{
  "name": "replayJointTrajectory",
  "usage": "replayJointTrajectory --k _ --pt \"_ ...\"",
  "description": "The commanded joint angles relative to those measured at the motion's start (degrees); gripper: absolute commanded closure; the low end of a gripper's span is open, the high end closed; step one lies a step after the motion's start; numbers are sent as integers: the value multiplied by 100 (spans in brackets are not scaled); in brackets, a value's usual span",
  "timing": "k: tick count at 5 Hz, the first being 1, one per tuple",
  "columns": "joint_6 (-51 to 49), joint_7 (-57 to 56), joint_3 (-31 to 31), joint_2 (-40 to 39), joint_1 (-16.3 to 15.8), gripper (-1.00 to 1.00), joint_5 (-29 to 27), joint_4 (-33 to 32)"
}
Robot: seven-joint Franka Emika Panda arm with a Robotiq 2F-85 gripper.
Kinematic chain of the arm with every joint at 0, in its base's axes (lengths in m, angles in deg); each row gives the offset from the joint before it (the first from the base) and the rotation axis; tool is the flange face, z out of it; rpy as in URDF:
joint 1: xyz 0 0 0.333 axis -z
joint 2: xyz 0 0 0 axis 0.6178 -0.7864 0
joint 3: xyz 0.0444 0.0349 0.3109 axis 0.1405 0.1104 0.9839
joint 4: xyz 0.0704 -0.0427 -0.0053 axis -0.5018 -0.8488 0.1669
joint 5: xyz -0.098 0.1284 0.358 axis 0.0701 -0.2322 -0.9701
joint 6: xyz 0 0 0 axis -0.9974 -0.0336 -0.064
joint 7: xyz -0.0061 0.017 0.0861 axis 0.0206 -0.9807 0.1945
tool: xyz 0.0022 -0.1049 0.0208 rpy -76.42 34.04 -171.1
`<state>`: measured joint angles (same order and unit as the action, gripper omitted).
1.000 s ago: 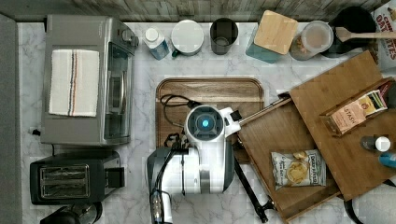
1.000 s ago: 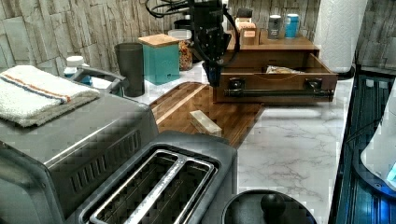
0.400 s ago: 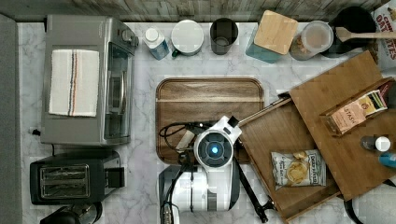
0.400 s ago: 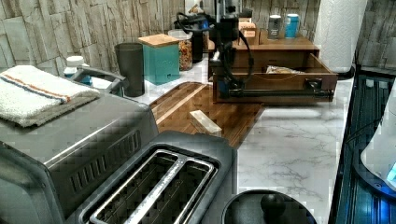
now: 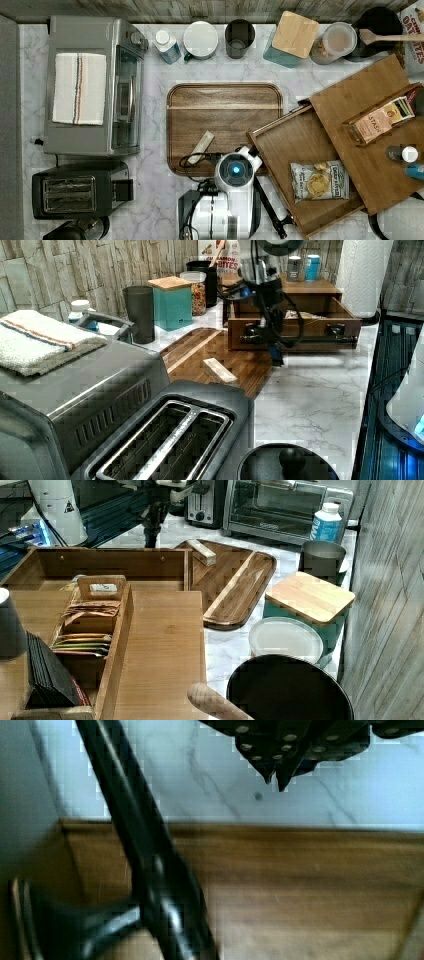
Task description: Close the drawer.
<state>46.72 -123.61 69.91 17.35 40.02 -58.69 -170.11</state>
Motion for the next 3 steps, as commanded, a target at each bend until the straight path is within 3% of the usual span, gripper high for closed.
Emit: replayJointTrajectory --k 1,2,3 --pt "678 -1571 -441 1459 458 100 1267 -940" --pt "904 -2602 -891 1429 324 100 1188 -827" --pt "967 -2730 -981 995 368 100 1150 -390"
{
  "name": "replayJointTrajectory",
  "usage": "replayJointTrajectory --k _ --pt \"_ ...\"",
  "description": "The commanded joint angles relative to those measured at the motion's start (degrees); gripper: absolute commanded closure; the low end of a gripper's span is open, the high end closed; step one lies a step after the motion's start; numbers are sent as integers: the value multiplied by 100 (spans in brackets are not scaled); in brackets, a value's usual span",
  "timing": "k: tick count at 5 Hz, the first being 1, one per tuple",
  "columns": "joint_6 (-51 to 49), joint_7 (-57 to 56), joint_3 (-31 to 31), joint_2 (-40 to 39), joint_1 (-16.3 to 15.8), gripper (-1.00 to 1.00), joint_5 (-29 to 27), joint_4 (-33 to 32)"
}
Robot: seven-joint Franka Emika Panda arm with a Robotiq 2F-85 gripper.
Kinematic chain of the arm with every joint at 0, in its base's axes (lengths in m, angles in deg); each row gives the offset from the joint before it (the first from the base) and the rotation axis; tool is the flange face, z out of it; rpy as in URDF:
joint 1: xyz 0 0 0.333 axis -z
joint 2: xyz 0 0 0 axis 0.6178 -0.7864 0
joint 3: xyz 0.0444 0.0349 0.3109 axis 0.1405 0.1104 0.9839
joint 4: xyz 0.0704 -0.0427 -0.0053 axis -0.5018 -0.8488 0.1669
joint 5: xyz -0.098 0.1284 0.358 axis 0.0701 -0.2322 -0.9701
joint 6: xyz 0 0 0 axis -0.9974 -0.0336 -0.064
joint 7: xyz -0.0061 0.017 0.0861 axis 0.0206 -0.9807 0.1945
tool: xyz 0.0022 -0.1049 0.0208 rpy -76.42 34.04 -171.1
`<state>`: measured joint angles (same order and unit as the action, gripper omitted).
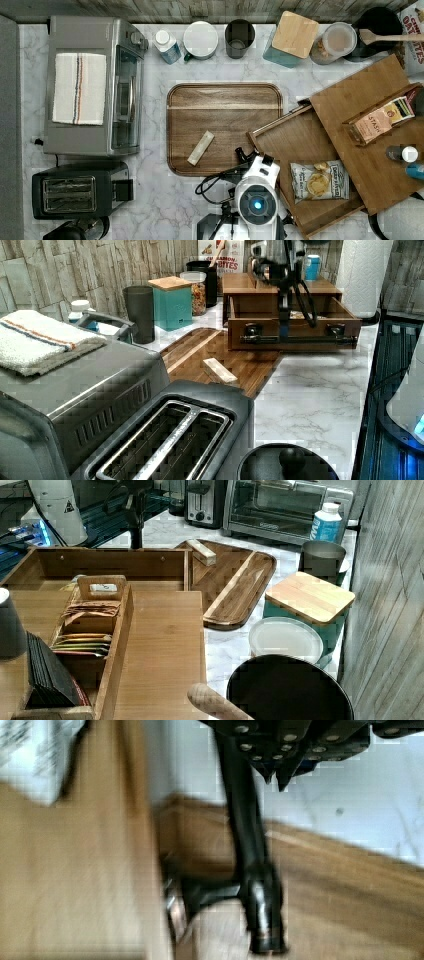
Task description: Close the drawer.
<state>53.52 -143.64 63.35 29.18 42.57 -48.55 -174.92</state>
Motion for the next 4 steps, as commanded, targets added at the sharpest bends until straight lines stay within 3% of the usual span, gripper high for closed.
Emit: replayJointTrajectory --k 1,4 --pt "206 -1343 -740 -983 45 100 -235 691" --pt "35 -1833 -996 -1119 463 100 104 1497"
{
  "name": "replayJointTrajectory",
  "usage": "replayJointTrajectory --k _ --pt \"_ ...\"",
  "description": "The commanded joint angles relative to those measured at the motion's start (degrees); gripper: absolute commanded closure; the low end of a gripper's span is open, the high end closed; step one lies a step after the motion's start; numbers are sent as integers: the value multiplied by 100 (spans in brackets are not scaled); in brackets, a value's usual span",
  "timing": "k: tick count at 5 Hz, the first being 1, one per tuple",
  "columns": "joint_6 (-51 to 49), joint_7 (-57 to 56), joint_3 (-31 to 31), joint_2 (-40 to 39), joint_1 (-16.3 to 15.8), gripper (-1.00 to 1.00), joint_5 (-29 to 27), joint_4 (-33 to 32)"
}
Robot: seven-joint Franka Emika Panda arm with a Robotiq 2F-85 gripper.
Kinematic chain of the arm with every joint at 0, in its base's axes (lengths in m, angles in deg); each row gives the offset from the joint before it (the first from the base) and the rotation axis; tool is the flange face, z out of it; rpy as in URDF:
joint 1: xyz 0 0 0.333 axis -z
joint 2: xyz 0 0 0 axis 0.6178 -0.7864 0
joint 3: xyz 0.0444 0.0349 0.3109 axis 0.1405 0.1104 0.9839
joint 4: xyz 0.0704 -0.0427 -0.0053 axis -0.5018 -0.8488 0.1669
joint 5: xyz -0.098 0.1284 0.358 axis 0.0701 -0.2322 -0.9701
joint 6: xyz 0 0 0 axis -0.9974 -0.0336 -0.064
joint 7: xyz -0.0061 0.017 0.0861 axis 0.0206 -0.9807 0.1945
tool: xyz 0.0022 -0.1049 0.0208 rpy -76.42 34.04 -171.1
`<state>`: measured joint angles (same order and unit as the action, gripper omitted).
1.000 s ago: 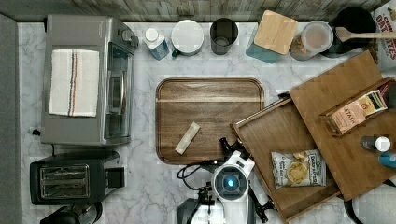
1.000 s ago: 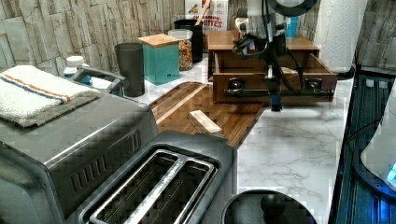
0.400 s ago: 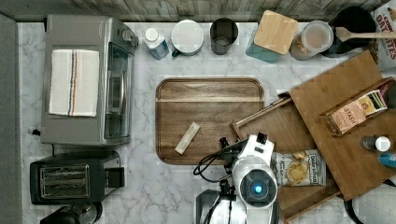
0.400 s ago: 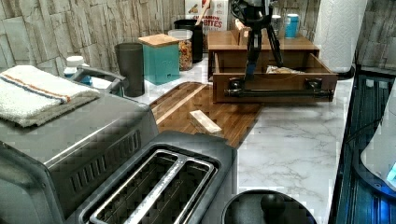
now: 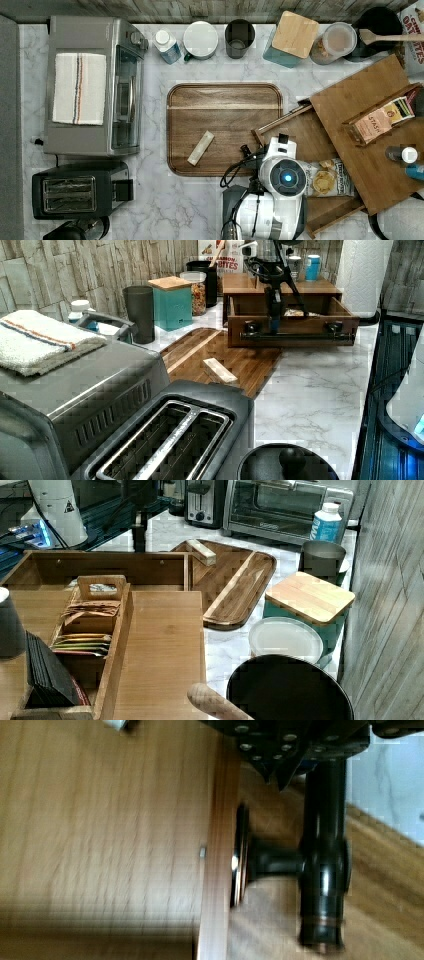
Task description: Close the drawer.
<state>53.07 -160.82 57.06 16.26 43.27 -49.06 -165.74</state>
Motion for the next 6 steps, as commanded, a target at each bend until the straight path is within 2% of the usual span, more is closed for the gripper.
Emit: replayJointTrajectory --k 1,2,3,4,5,6 --pt "473 -337 -450 -83 536 100 195 913" --pt "646 -1312 -702 -584 582 100 -309 1561" --pt "120 -2423 -964 -1268 666 100 -948 2699" --pt "-281 -2948 -1090 -1806 781 100 -1242 3690" --pt "-124 -3440 -1122 -1874 890 100 -1608 3959" --pt "515 -3100 -1042 -1304 885 100 -1002 3425"
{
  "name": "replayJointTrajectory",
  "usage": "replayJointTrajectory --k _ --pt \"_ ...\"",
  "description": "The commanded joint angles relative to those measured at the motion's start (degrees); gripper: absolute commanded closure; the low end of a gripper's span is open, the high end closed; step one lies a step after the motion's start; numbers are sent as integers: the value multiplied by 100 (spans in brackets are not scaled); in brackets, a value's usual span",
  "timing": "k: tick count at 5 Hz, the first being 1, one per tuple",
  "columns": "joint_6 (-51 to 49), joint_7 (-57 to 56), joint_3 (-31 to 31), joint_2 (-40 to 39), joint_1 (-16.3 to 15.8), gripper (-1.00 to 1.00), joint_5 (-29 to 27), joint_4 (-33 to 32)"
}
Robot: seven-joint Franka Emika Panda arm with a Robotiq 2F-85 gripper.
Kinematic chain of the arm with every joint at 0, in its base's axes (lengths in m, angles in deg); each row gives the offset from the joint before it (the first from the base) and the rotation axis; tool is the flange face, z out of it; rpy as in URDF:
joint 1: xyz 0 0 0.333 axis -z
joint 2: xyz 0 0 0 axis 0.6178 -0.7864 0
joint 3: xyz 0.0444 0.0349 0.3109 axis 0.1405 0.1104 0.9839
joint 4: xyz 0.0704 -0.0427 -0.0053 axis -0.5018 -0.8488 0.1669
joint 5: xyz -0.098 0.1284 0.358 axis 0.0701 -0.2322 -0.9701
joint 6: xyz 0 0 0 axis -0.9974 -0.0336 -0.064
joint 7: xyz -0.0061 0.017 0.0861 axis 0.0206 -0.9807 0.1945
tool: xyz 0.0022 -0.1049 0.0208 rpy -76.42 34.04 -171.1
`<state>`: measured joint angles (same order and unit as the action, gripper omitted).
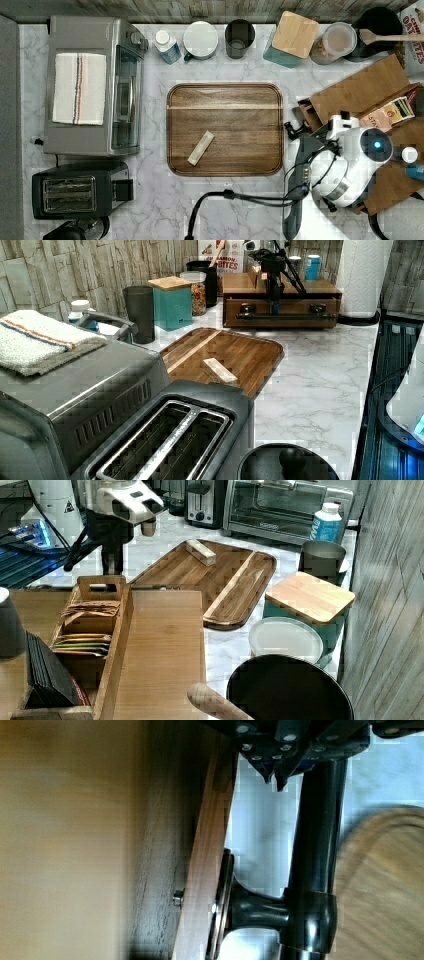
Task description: Close the drawer.
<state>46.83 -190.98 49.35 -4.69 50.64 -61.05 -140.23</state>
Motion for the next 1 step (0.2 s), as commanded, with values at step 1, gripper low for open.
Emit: replayJointTrajectory --k 1 --pt "1139 -80 -223 793 194 100 208 873"
